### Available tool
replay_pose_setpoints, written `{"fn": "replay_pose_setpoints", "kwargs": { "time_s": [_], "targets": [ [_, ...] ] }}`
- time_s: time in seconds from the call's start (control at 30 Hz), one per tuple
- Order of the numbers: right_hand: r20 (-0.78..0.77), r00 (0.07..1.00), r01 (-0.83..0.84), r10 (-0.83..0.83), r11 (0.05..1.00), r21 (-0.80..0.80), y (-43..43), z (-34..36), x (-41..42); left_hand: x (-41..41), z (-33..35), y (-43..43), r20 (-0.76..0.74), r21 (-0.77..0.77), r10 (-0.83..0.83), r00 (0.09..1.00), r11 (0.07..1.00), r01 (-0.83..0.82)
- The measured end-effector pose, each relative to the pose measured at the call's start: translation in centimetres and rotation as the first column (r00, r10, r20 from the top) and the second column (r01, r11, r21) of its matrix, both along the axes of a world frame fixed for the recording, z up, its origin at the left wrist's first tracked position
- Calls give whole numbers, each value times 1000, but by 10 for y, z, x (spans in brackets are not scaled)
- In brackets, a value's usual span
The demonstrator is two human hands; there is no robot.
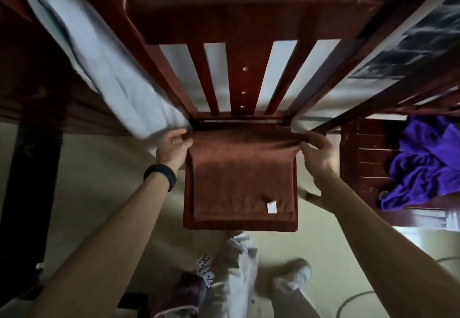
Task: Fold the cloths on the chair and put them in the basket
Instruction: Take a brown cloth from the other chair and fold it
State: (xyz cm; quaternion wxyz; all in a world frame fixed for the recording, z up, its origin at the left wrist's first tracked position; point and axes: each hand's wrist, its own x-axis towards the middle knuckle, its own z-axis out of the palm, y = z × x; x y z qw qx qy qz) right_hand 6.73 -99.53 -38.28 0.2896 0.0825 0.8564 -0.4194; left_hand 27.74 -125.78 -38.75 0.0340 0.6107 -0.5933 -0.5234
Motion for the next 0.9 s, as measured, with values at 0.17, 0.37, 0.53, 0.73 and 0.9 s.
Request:
{"fn": "replay_pose_setpoints", "kwargs": {
  "time_s": [0.17,0.37,0.53,0.73,0.9],
  "targets": [
    [148,974,-198,173,964,177,20,-44,23,9,-51,13,128,133,-241,962,965,225],
    [308,943,-242,127,896,373,87,-86,106,87,-98,89,434,222,-283,855,954,203],
    [304,935,-308,182,840,447,113,-113,125,115,-123,130,493,138,-227,840,974,182],
    [231,943,-324,241,826,461,119,-134,123,125,-130,136,541,24,-161,826,984,176],
    [146,965,-261,218,849,460,119,-124,127,129,-114,132,527,30,-147,837,988,154]
  ]
}}
